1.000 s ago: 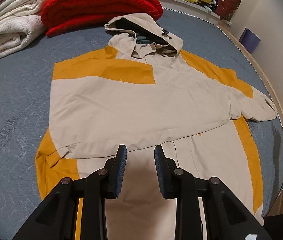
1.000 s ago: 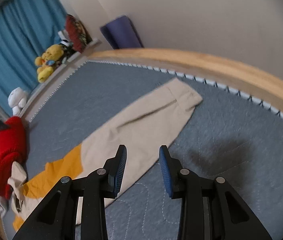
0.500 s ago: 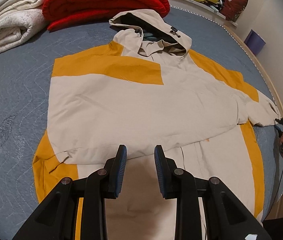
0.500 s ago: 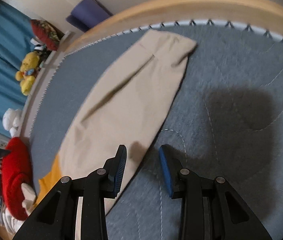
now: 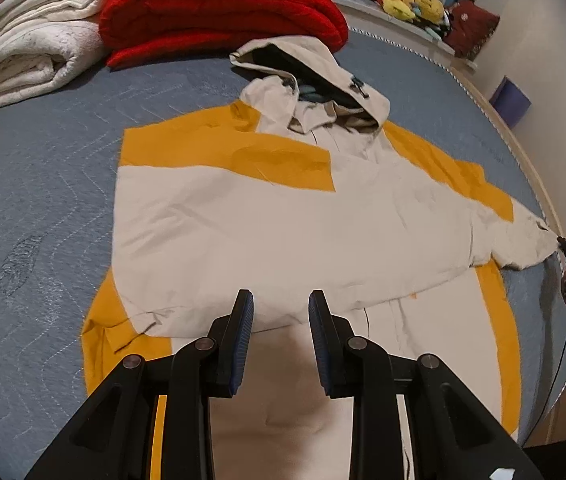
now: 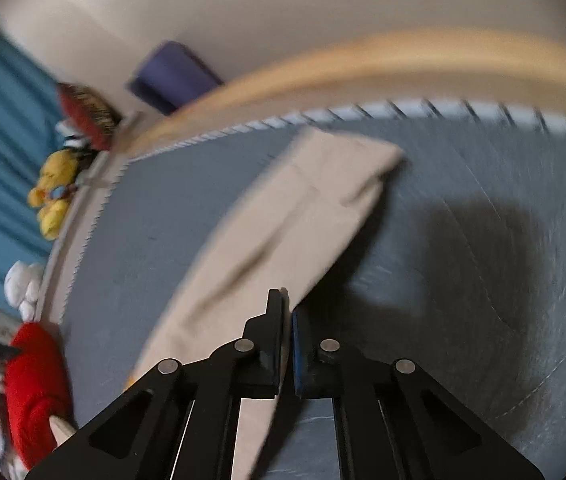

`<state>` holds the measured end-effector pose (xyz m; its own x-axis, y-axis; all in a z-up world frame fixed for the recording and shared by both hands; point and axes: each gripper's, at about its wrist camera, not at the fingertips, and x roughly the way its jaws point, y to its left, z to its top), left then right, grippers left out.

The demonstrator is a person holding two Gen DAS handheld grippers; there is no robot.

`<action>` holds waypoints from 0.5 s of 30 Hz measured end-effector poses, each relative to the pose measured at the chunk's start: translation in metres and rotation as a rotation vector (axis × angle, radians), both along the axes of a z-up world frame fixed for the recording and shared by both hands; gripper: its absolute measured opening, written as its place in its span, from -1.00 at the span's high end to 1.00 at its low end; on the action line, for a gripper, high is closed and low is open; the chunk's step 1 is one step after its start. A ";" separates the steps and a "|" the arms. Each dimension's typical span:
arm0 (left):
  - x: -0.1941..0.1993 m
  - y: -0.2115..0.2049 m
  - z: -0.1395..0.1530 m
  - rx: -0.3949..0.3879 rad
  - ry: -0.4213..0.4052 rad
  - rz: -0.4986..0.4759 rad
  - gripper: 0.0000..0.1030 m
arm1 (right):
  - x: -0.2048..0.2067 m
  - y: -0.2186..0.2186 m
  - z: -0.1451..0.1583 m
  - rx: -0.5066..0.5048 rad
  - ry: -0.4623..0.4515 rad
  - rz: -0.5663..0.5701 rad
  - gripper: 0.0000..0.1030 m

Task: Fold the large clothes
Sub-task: 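Fold the held sleeve across the jacket body with the right tool, release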

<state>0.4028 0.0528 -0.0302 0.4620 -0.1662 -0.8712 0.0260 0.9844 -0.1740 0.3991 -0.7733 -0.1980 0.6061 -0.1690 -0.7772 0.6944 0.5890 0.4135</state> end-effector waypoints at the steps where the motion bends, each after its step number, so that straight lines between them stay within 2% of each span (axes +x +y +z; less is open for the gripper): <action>1: 0.000 0.003 0.003 -0.007 -0.004 0.008 0.50 | 0.007 0.010 0.013 -0.031 0.000 0.034 0.93; 4: -0.002 0.015 0.012 -0.016 -0.011 0.037 0.50 | 0.023 0.044 0.047 -0.122 0.018 0.133 0.94; 9: -0.007 0.040 0.024 -0.046 -0.015 0.100 0.50 | 0.048 0.129 0.103 -0.311 0.054 0.367 0.95; 12: -0.010 0.055 0.028 -0.061 -0.013 0.136 0.50 | 0.057 0.210 0.135 -0.387 0.027 0.526 0.95; 15: -0.014 0.068 0.029 -0.078 0.008 0.152 0.50 | 0.059 0.298 0.153 -0.440 -0.014 0.679 0.96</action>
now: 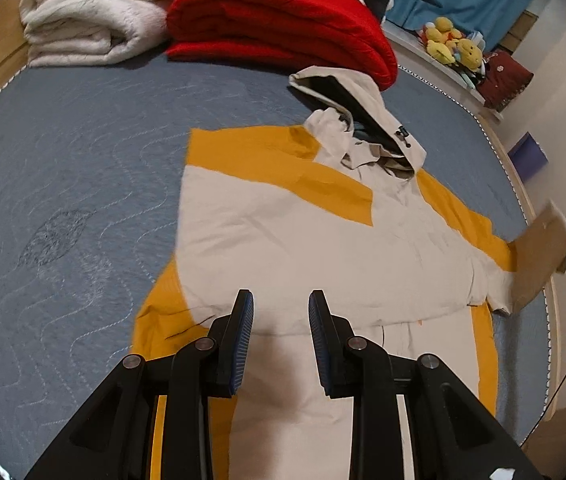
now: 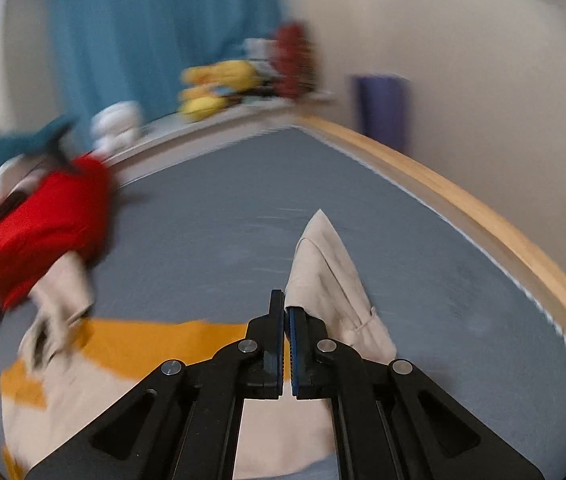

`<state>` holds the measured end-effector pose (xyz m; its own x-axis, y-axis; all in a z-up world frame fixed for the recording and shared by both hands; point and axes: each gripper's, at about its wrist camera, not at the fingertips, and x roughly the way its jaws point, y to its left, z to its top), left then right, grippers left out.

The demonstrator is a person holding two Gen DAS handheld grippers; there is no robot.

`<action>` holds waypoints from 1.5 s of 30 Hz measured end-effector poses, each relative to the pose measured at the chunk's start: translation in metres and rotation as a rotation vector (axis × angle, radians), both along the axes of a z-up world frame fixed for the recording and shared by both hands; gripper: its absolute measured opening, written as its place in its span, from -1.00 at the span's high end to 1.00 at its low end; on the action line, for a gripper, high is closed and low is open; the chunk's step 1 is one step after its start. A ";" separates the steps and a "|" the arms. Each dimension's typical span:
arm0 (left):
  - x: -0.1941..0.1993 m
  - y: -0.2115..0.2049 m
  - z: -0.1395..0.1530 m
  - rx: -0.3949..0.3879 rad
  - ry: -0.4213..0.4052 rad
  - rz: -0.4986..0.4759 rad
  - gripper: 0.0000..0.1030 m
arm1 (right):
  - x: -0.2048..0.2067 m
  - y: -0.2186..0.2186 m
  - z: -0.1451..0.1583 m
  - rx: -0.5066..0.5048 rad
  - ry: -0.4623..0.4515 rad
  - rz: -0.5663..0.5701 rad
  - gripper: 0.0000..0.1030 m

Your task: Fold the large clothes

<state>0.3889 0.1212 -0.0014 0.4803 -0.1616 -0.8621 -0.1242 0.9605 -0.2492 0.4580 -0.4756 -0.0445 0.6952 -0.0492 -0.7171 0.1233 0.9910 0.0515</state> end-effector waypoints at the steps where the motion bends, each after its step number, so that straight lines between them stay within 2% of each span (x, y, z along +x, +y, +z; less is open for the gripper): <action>1: -0.001 0.004 0.000 -0.003 0.006 0.003 0.50 | -0.001 0.040 0.006 -0.008 -0.007 0.076 0.96; 4: -0.004 0.017 0.004 -0.022 0.004 0.021 0.50 | -0.017 0.146 0.011 0.010 -0.016 0.261 0.96; 6: -0.006 0.024 0.008 -0.033 -0.001 0.034 0.50 | -0.035 0.228 0.008 0.074 -0.004 0.391 0.96; 8: -0.006 0.030 0.011 -0.049 0.000 0.038 0.50 | -0.053 0.289 -0.001 0.132 0.032 0.501 0.95; 9: -0.006 0.031 0.011 -0.056 0.003 0.033 0.50 | -0.064 0.329 -0.012 0.184 0.083 0.571 0.93; 10: -0.005 0.032 0.011 -0.061 0.011 0.020 0.50 | -0.072 0.351 -0.022 0.218 0.130 0.616 0.89; 11: -0.004 0.031 0.010 -0.061 0.018 0.010 0.49 | -0.080 0.380 -0.034 0.246 0.217 0.680 0.86; 13: -0.004 0.029 0.007 -0.048 0.032 -0.009 0.49 | -0.101 0.410 -0.054 0.218 0.323 0.746 0.82; 14: -0.004 0.029 0.007 -0.046 0.033 -0.008 0.49 | -0.112 0.418 -0.058 0.187 0.344 0.765 0.82; 17: -0.001 0.028 0.004 -0.068 0.038 -0.011 0.49 | -0.128 0.404 -0.043 0.128 0.336 0.742 0.81; 20: 0.004 0.025 -0.005 -0.094 0.045 -0.007 0.49 | -0.134 0.351 -0.008 0.130 0.280 0.638 0.71; 23: 0.008 0.014 -0.021 -0.130 0.071 -0.018 0.50 | -0.147 0.295 0.027 0.133 0.197 0.505 0.43; 25: 0.011 0.008 -0.033 -0.131 0.090 -0.020 0.49 | -0.154 0.262 0.041 0.159 0.156 0.435 0.16; 26: 0.012 0.008 -0.036 -0.126 0.096 -0.018 0.49 | -0.164 0.247 0.043 0.172 0.133 0.402 0.14; 28: 0.014 0.012 -0.044 -0.112 0.110 0.005 0.49 | -0.178 0.225 0.040 0.181 0.112 0.341 0.12; 30: 0.016 0.020 -0.050 -0.122 0.118 0.034 0.50 | -0.183 0.206 0.020 0.200 0.117 0.297 0.12; 32: 0.017 0.029 -0.058 -0.155 0.130 0.065 0.50 | -0.172 0.198 -0.006 0.166 0.198 0.246 0.12; 35: 0.020 0.041 -0.076 -0.221 0.170 0.109 0.50 | -0.150 0.189 -0.027 0.234 0.251 0.213 0.12; 39: 0.024 0.049 -0.094 -0.261 0.207 0.152 0.50 | -0.128 0.181 -0.044 0.223 0.298 0.172 0.12; 41: 0.025 0.051 -0.103 -0.267 0.225 0.162 0.49 | -0.122 0.177 -0.050 0.270 0.326 0.149 0.12; 45: 0.026 0.054 -0.119 -0.289 0.251 0.180 0.48 | -0.114 0.174 -0.054 0.271 0.332 0.135 0.12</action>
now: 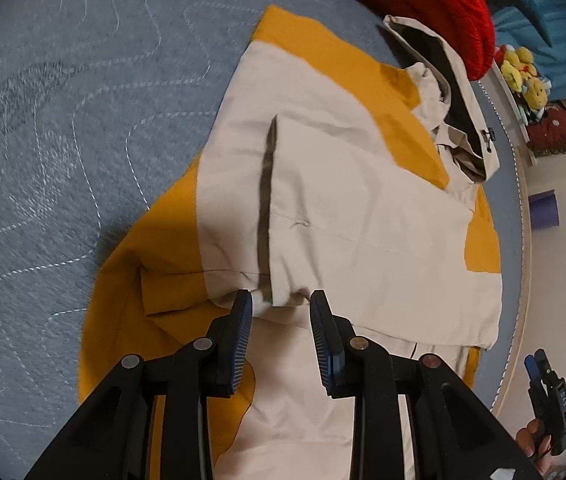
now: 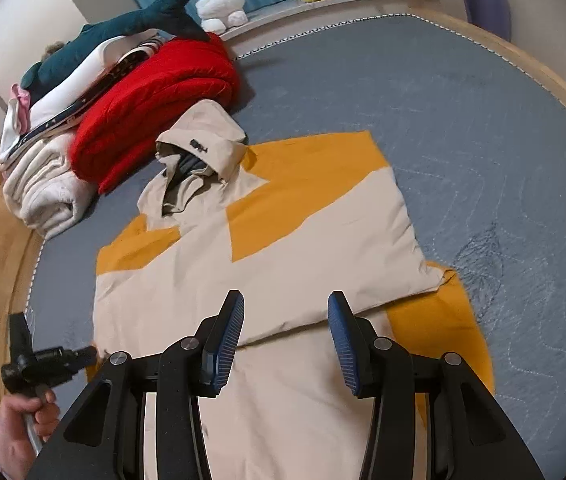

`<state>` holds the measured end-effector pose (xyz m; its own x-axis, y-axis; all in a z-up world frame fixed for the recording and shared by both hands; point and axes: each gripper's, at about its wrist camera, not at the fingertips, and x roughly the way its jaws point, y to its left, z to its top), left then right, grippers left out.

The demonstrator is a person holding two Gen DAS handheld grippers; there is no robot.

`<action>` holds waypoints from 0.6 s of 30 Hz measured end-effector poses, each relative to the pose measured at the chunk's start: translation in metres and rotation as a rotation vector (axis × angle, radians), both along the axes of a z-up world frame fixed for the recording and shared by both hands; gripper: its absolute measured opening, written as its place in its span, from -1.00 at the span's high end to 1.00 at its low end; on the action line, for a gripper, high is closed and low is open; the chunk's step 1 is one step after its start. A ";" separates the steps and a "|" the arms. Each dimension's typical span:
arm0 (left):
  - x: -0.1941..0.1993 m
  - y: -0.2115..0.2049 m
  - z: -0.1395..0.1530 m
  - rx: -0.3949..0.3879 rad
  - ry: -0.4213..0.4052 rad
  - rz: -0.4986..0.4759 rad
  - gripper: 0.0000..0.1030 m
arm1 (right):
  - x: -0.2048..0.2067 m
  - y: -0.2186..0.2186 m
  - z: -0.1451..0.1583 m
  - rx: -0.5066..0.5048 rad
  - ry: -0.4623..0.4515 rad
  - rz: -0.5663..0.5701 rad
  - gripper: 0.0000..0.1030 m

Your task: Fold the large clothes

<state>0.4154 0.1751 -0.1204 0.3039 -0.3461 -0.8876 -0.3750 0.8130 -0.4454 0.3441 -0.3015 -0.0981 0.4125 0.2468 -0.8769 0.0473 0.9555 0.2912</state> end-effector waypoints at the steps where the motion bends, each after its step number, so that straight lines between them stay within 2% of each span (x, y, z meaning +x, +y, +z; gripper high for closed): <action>1: 0.000 0.000 -0.001 -0.010 -0.004 0.003 0.48 | 0.002 -0.002 -0.001 -0.001 0.001 -0.005 0.12; 6: 0.006 -0.009 0.000 0.003 -0.029 -0.024 0.54 | 0.007 -0.008 -0.006 -0.001 0.014 -0.029 0.12; 7: 0.007 -0.011 0.002 0.013 -0.037 -0.021 0.67 | 0.008 -0.009 -0.009 -0.006 0.020 -0.034 0.12; 8: 0.007 -0.010 0.003 0.021 -0.041 -0.023 0.89 | 0.009 -0.009 -0.011 -0.005 0.025 -0.038 0.12; 9: 0.008 -0.011 0.006 0.041 -0.050 -0.024 0.92 | 0.009 -0.009 -0.012 -0.003 0.028 -0.039 0.12; 15: 0.005 -0.003 0.049 0.141 -0.186 0.015 0.96 | 0.012 -0.005 -0.024 0.005 0.049 -0.039 0.12; 17: 0.005 -0.001 0.052 0.163 -0.179 0.022 0.93 | 0.014 -0.006 -0.028 0.006 0.056 -0.042 0.12; 18: 0.006 0.001 0.047 0.172 -0.148 0.024 0.92 | 0.015 -0.006 -0.031 0.008 0.060 -0.043 0.12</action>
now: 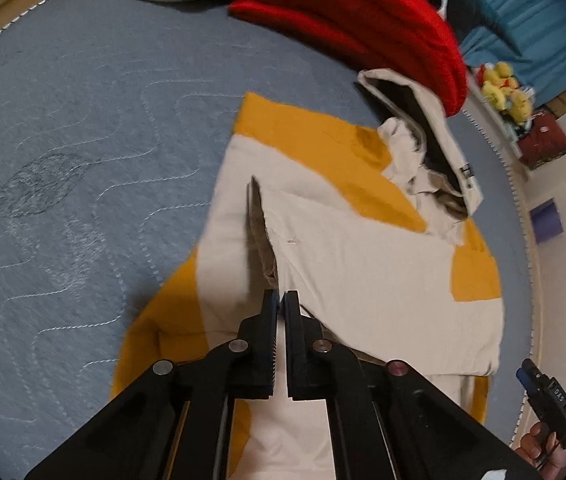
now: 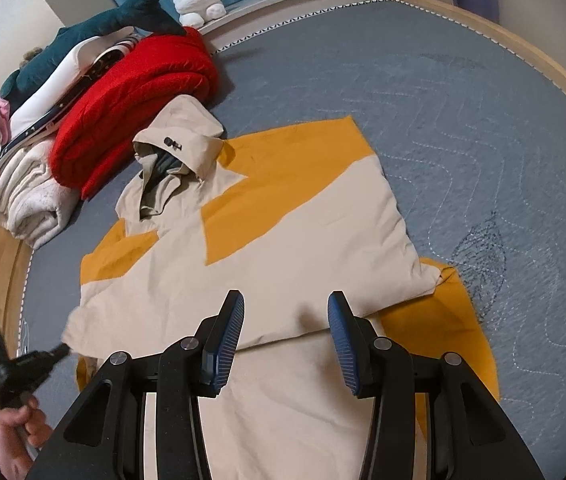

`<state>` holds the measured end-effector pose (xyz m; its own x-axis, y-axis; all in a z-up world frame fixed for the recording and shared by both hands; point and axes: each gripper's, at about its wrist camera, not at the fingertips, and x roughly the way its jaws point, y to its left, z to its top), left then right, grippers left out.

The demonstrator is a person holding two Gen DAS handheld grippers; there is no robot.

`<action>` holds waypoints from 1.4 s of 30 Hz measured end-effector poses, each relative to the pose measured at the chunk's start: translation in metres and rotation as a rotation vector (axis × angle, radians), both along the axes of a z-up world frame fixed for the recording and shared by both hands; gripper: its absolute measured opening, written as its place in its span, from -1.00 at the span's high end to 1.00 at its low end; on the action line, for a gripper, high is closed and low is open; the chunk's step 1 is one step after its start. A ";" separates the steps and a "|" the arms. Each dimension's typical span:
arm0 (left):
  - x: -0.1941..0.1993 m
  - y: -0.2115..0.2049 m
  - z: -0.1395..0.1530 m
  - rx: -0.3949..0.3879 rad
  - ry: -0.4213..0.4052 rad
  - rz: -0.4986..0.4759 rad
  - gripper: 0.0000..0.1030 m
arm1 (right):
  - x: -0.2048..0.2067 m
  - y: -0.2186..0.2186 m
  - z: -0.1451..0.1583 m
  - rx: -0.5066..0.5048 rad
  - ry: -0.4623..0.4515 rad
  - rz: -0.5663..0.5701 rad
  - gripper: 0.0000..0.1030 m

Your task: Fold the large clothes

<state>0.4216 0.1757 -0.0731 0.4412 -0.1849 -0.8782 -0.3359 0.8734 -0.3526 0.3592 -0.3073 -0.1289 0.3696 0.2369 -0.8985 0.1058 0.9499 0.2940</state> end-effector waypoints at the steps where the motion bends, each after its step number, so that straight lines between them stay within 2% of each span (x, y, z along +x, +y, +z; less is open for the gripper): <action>1: 0.001 0.001 -0.005 -0.004 0.029 -0.001 0.91 | 0.002 0.000 -0.004 0.002 0.009 0.000 0.12; 3: -0.001 0.002 -0.007 0.024 0.046 0.020 0.91 | 0.005 -0.003 -0.014 0.005 0.033 -0.007 0.12; 5: -0.002 0.000 0.004 0.065 0.001 0.030 0.90 | 0.009 -0.007 -0.025 0.007 0.055 -0.012 0.12; 7: -0.001 -0.006 0.016 0.064 -0.052 -0.006 0.85 | 0.014 -0.011 -0.037 0.003 0.077 -0.021 0.12; 9: 0.001 -0.011 0.013 0.060 -0.054 -0.038 0.77 | 0.021 -0.016 -0.053 -0.003 0.101 -0.030 0.12; 11: 0.005 -0.014 0.000 0.044 -0.012 -0.064 0.68 | 0.027 -0.022 -0.071 -0.027 0.132 -0.040 0.12; 15: 0.007 -0.011 -0.036 0.039 0.105 -0.040 0.68 | 0.028 -0.041 -0.103 -0.061 0.238 -0.101 0.12; 18: 0.008 -0.009 -0.037 0.053 0.096 -0.038 0.68 | 0.026 -0.045 -0.097 -0.050 0.242 -0.124 0.12; 20: 0.010 -0.010 -0.039 0.058 0.083 -0.041 0.67 | 0.026 -0.040 -0.084 -0.058 0.195 -0.100 0.12; 22: 0.012 -0.010 -0.053 0.078 0.122 -0.045 0.64 | 0.028 -0.032 -0.077 -0.072 0.151 -0.050 0.12; 24: 0.011 -0.010 -0.062 0.080 0.149 -0.043 0.64 | 0.027 -0.033 -0.089 -0.104 0.198 -0.038 0.12; 27: 0.012 -0.019 -0.042 0.130 0.119 -0.061 0.64 | 0.022 -0.040 -0.097 -0.085 0.245 -0.082 0.12; 28: 0.011 -0.025 -0.028 0.147 0.082 -0.080 0.63 | 0.021 -0.038 -0.090 -0.100 0.231 -0.073 0.12; 31: 0.008 -0.041 0.010 0.182 -0.028 -0.130 0.54 | 0.022 -0.022 -0.050 -0.221 0.095 0.010 0.12; 34: 0.003 -0.054 0.034 0.255 -0.113 -0.166 0.42 | 0.015 -0.001 -0.005 -0.248 -0.032 0.091 0.12; 38: -0.003 -0.067 0.049 0.312 -0.178 -0.220 0.42 | 0.000 0.032 0.038 -0.304 -0.149 0.213 0.12; 42: -0.005 -0.083 0.058 0.368 -0.229 -0.267 0.42 | -0.013 0.055 0.056 -0.381 -0.224 0.325 0.12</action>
